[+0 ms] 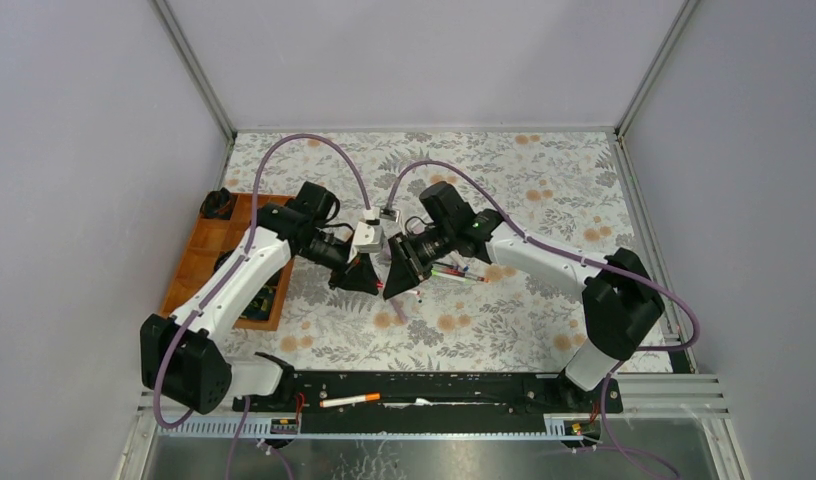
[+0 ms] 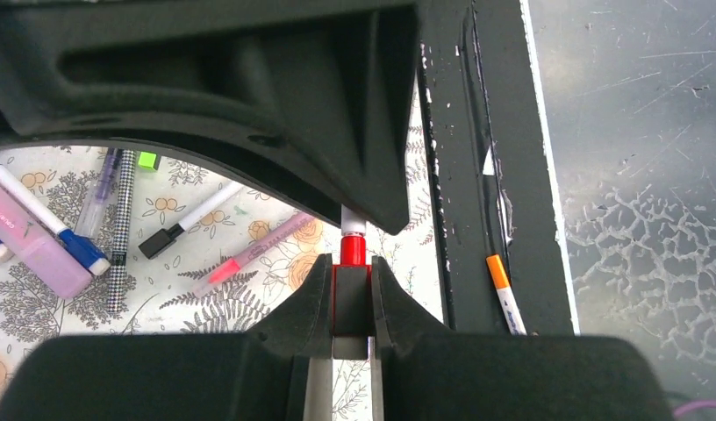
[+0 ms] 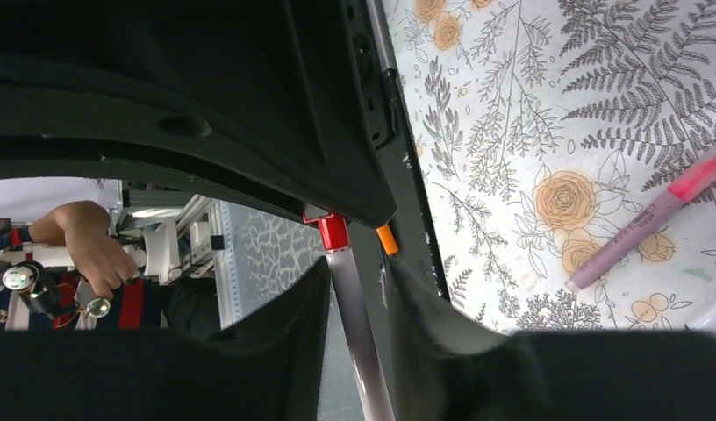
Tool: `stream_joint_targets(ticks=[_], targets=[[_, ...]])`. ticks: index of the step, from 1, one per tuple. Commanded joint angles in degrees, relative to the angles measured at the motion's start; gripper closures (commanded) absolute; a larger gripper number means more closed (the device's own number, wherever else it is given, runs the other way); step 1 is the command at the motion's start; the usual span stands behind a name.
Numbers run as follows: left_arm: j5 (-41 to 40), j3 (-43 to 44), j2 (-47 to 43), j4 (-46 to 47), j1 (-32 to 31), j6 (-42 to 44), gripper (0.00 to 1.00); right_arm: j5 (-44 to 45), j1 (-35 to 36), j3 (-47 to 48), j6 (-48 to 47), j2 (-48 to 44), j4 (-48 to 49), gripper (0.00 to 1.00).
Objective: Open the pen caps
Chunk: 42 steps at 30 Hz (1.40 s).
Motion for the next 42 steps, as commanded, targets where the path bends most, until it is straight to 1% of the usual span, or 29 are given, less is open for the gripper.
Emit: stream_joint_targets(ticks=[1, 3, 4, 8, 11, 13, 16, 18, 19, 23, 24, 27, 29, 33, 35, 42], targets=[[-0.04, 0.36, -1.35, 3.03, -0.41, -0.85, 1.0, -4.89, 0.16, -0.59, 4.37, 0.53, 4.73, 0.72], [-1.08, 0.32, -1.48, 2.45, -0.41, 0.23, 1.0, -4.82, -0.45, -0.83, 4.31, -0.07, 4.36, 0.92], [-1.86, 0.41, -1.5, 1.8, -0.41, 0.74, 1.0, -4.47, -1.04, -1.2, 4.06, -0.65, 3.94, 0.99], [-6.6, 0.86, -1.47, 0.28, -0.31, 4.03, 1.0, -2.47, -3.73, -4.1, 2.41, -4.08, 1.38, 1.0], [-11.43, 1.33, -1.09, 0.55, 0.4, 5.97, 1.0, -0.28, -5.18, -5.84, -0.75, -6.19, -3.73, 1.0], [-13.67, 2.15, -0.3, 0.56, 2.19, 7.64, 1.0, 1.08, -6.26, -7.43, -2.36, -7.54, -6.2, 1.0], [-14.39, 4.06, 1.99, 0.8, 6.68, 9.04, 1.0, 3.55, -9.5, -9.49, -3.86, -9.91, -9.13, 1.0], [-14.86, 3.96, 3.32, 5.04, 9.04, 4.73, 1.0, 8.85, -12.78, -9.84, -4.46, -11.57, -11.18, 1.0], [-15.74, 2.91, 3.81, 8.46, 9.49, 1.93, 1.0, 13.04, -14.51, -10.02, -3.96, -12.2, -11.28, 1.0], [-24.32, -4.84, 5.74, 28.86, 9.61, -16.54, 1.0, 34.04, -23.23, -9.48, -0.37, -12.91, -11.25, 1.0], [-26.73, -5.94, 6.71, 32.47, 9.61, -20.48, 1.0, 38.45, -24.98, -9.44, 0.07, -13.05, -10.65, 1.0], [-34.65, -6.99, 10.21, 37.82, 9.8, -30.48, 1.0, 50.33, -29.52, -9.7, 0.87, -12.82, -8.43, 1.0], [-37.6, -7.56, 11.83, 39.91, 10.28, -33.79, 1.0, 55.41, -32.05, -9.66, 0.72, -11.73, -7.07, 1.0], [-41.36, -8.62, 14.64, 42.51, 11.16, -36.52, 1.0, 61.95, -35.58, -8.9, 1.11, -6.99, -4.98, 1.0], [-41.17, -8.53, 16.1, 42.59, 11.83, -37.32, 1.0, 64.13, -36.18, -8.83, 1.68, -4.73, -3.85, 1.0], [-41.46, -9.23, 20.75, 43.55, 14.92, -37.89, 1.0, 65.29, -36.44, -7.12, 2.13, 3.23, -1.99, 1.0]])
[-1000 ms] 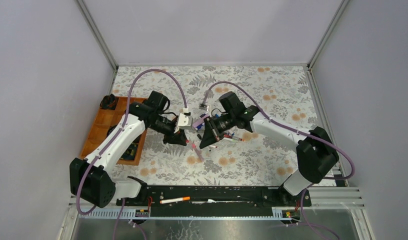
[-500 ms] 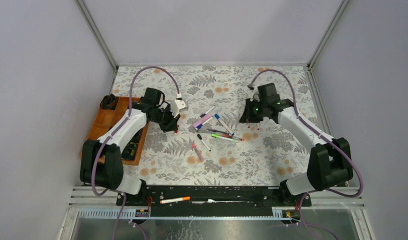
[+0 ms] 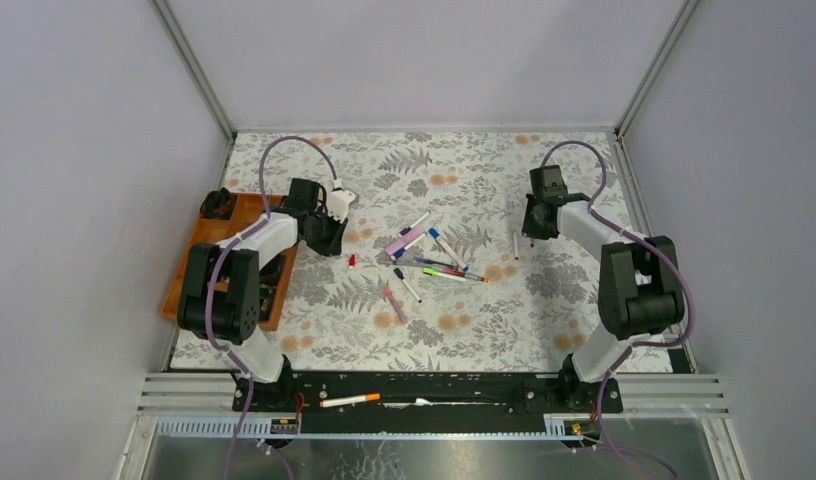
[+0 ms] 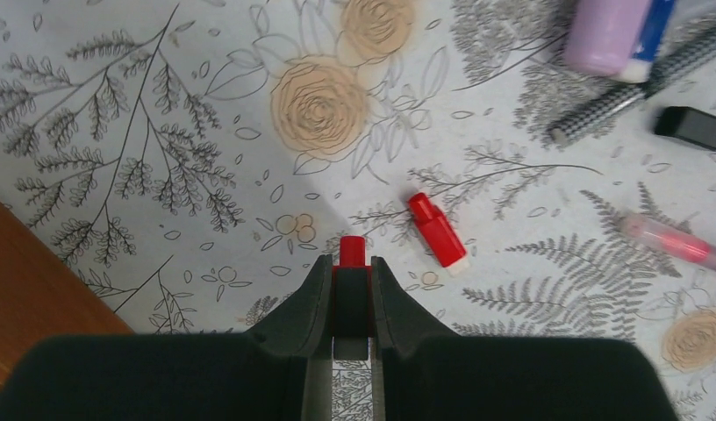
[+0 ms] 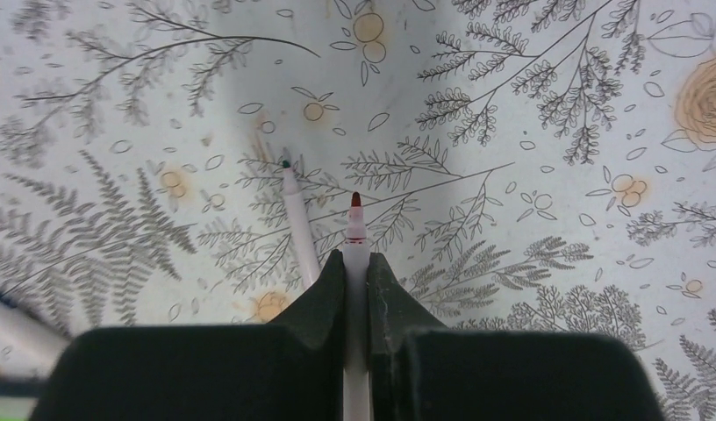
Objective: Open the pen caps
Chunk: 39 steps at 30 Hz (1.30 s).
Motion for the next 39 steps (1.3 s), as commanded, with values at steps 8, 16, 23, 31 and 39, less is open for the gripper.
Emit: stream_joint_targets(ticks=[8, 16, 23, 31, 39], targets=[[-1.03, -1.04, 5.46, 3.8, 1.51, -2.92, 0.92, 3.28, -0.05, 4.07, 1.26, 8.62, 1.7, 0.9], [1.19, -0.15, 6.49, 0.01, 1.51, -1.73, 0.64, 1.58, -0.07, 3.5, 1.78, 10.69, 1.37, 0.68], [2.61, 0.67, 3.98, -2.57, 1.51, -0.84, 0.5, 0.93, -0.12, 3.21, 2.06, 9.04, 1.09, 0.66], [3.21, 7.01, -0.97, -9.26, 2.81, -0.89, 0.39, -1.08, 0.71, 5.87, 1.78, 1.7, -0.73, 0.63], [7.56, 19.82, -4.78, -24.47, 4.06, 0.25, 0.02, -3.59, 13.39, 0.83, -1.61, -7.69, -0.65, 0.52]])
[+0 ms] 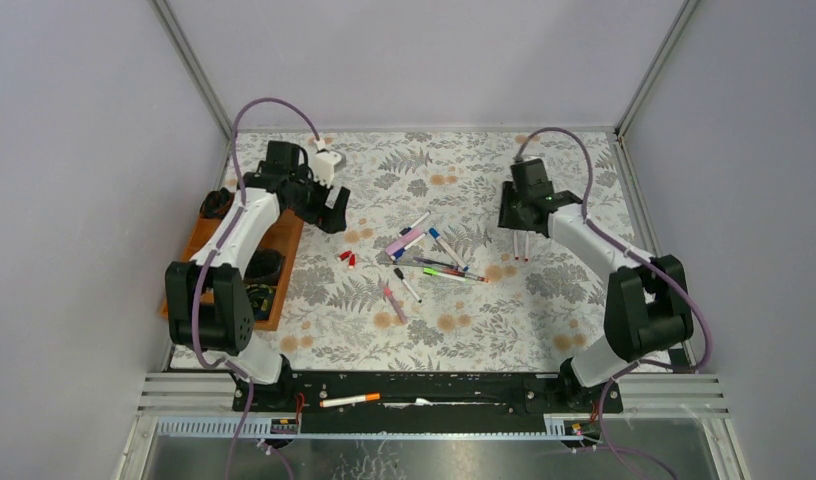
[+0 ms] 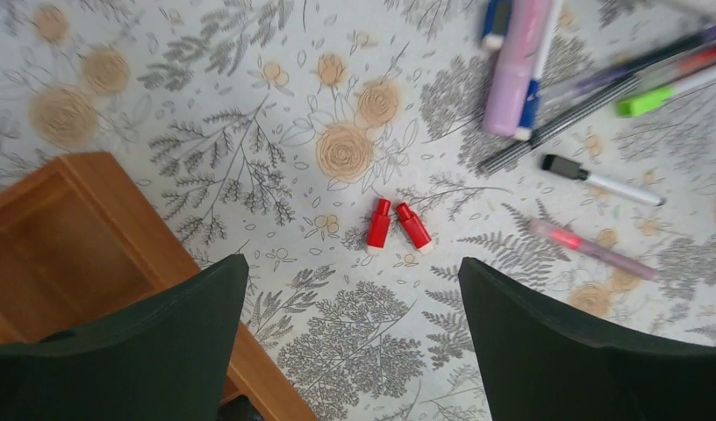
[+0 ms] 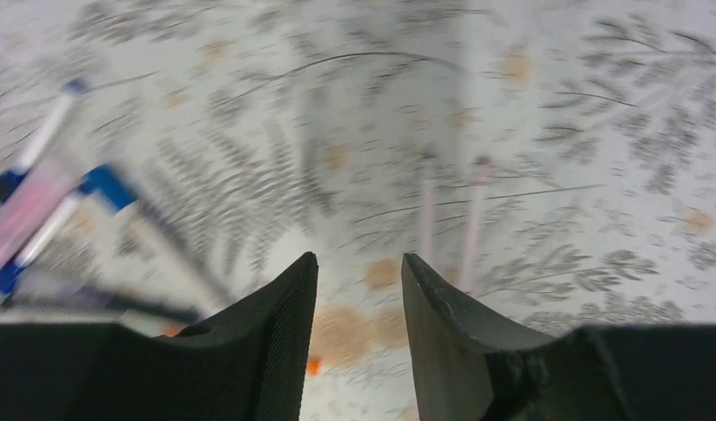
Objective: Open the pen caps
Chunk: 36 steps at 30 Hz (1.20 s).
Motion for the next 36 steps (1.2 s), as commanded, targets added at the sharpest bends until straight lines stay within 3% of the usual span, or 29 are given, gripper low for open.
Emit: stream_joint_targets(ticks=[1, 8, 17, 29, 36], targets=[[4.76, 5.57, -3.01, -10.75, 0.52, 1.09, 0.02, -4.48, 9.84, -3.42, -2.65, -5.59, 0.93, 0.51], [13.57, 6.23, -8.0, -17.6, 0.52, 4.18, 0.02, -7.9, 23.45, -9.29, -2.96, -7.02, 5.13, 0.46], [14.31, 4.94, -8.31, -19.22, 0.52, 4.85, 0.02, -4.32, 37.93, -4.0, -0.24, 0.15, 9.05, 0.45], [14.1, 4.57, -8.67, -20.62, 0.52, 6.69, 0.02, -0.26, 39.34, 4.67, -4.15, 13.9, 8.38, 0.49], [14.59, 4.61, -8.86, -21.8, 0.52, 8.31, 0.01, -0.91, 39.34, 4.12, -5.11, 17.02, 9.65, 0.53]])
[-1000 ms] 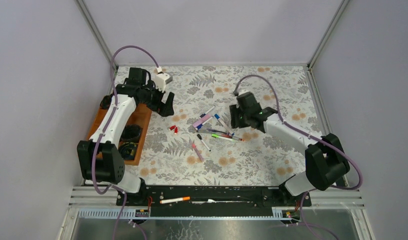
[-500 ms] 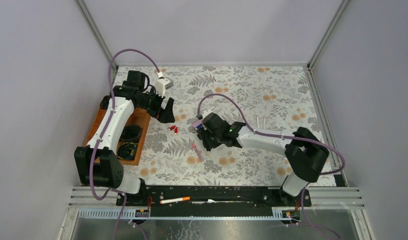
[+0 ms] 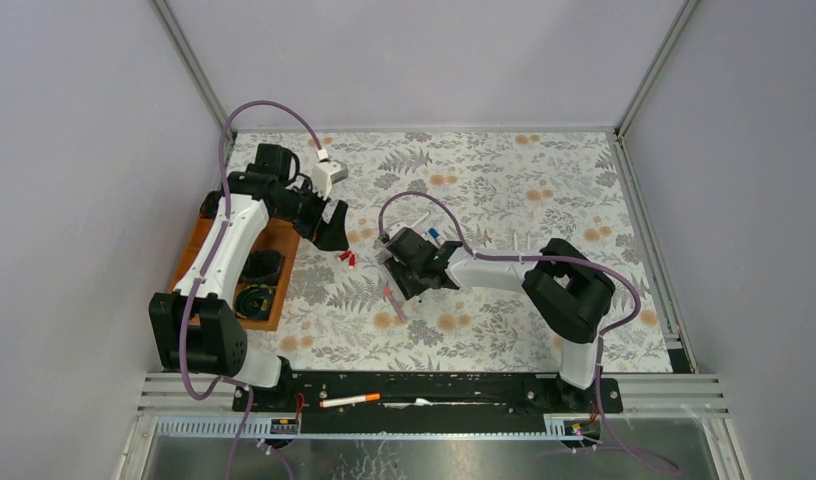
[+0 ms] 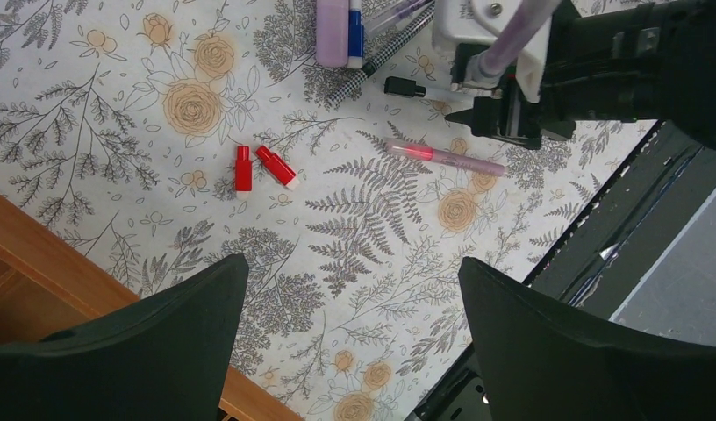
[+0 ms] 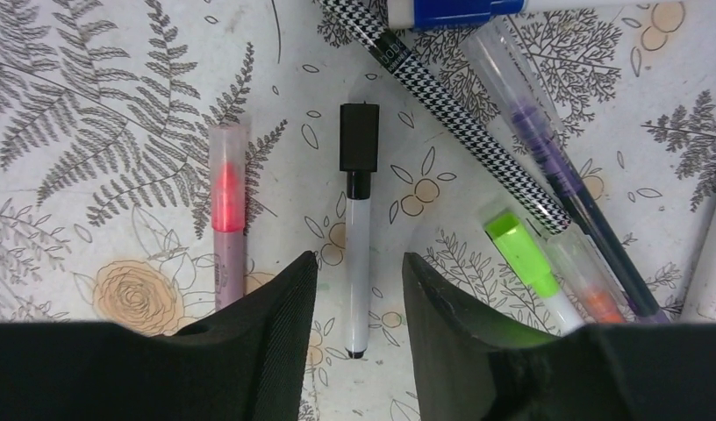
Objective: Open the pen caps
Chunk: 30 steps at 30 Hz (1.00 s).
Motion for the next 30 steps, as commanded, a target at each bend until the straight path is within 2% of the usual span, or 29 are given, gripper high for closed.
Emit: stream_joint_targets(ticks=[1, 5, 10, 13, 19, 22, 27, 30], targets=[[1.88, -0.23, -0.89, -2.44, 0.28, 2.57, 0.02, 1.15, -0.12, 0.21, -1.33, 1.35, 1.45, 0.54], [4.61, -0.06, -1.02, -5.6, 0.28, 6.4, 0.02, 0.03, -0.08, -3.12, -1.24, 0.67, 3.59, 0.65], [7.28, -1.01, -1.31, -7.74, 0.28, 10.68, 0.02, -4.11, -0.07, -6.25, -2.61, -2.54, 5.7, 0.88], [10.41, -1.99, -1.71, -10.53, 0.28, 17.51, 0.01, -8.98, -0.12, -6.86, -4.3, -6.73, 5.81, 0.99], [18.78, -5.59, -3.97, -16.57, 0.2, 34.92, 0.02, -21.68, -2.48, -2.82, -6.45, -13.01, -0.83, 1.0], [20.57, -6.57, -3.72, -19.45, -0.17, 41.24, 0.02, -31.68, -5.47, -1.83, -4.99, -15.32, -2.25, 1.0], [22.62, -7.72, -2.46, -21.45, -2.45, 46.74, 0.02, -48.35, -8.53, 0.57, -1.59, -15.26, -1.99, 1.0], [22.98, -8.21, -2.38, -20.01, -5.24, 45.88, 0.03, -55.05, -8.83, 3.75, -0.85, -13.1, -3.04, 1.0]])
